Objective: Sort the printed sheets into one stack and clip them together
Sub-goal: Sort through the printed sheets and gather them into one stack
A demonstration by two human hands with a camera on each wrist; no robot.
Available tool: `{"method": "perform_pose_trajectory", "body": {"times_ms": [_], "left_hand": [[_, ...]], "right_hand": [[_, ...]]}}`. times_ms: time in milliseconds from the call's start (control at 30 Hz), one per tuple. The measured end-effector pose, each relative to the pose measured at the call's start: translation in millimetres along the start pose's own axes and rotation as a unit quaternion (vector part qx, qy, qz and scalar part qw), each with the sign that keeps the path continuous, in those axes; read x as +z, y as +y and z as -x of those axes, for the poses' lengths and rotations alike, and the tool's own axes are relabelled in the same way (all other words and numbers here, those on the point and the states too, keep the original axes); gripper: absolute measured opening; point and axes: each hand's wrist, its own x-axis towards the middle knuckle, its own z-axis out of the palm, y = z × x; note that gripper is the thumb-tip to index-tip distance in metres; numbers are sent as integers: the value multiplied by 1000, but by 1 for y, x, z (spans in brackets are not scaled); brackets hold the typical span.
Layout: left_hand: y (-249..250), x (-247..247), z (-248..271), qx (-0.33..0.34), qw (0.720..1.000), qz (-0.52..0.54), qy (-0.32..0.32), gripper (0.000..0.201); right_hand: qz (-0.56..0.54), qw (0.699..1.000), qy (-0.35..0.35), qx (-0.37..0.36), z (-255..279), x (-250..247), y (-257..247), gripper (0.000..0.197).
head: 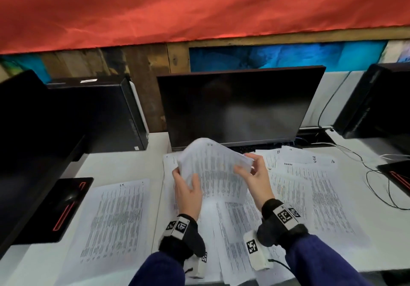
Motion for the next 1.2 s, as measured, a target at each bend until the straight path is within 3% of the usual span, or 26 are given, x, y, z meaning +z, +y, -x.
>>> {"method": "perform_pose_trajectory", "body": {"times_ms": [100,200,300,367,500,633,733,867,933,1000,1100,1200], "left_hand": [[-7,-4,-6,-19,1000,1,8,38],[-8,-5,-13,-21,1000,8,-1,33],[-9,-6,-18,-28,999,21,3,35],[-9,-7,-20,-35,999,33,-3,38],[-12,-7,-23,-41,998,46,-18,31],[-14,-5,-24,-49,997,56,-19,37],[-16,-5,-27,-56,996,62,-28,38],[-21,-4,-30,-82,991,102,-29,43],[-25,-3,-31,-103,988,115,-30,46],[-28,-3,-32,-120,985,118,-35,47],[-34,-1,-30,-136,983,118,-45,52],[-48,-1,-25,-152,982,99,-54,54]], "right_hand": [[69,990,67,-104,-2,1,-2,53],[267,928,46,-257,-5,1,-13,68],[448,845,-9,-293,-9,6,-22,89],[486,826,-22,-283,-13,6,-24,89],[482,841,-16,-246,-20,3,-26,82],[471,846,-40,-247,-20,3,-25,98],[471,847,-44,-243,-21,3,-27,92],[269,938,-19,-219,-24,4,-23,64],[145,979,-12,-143,-27,5,-20,57],[41,997,-52,-42,-28,5,-16,52],[39,992,-90,75,-31,7,-1,47],[42,983,-74,161,-33,9,29,43]]}}
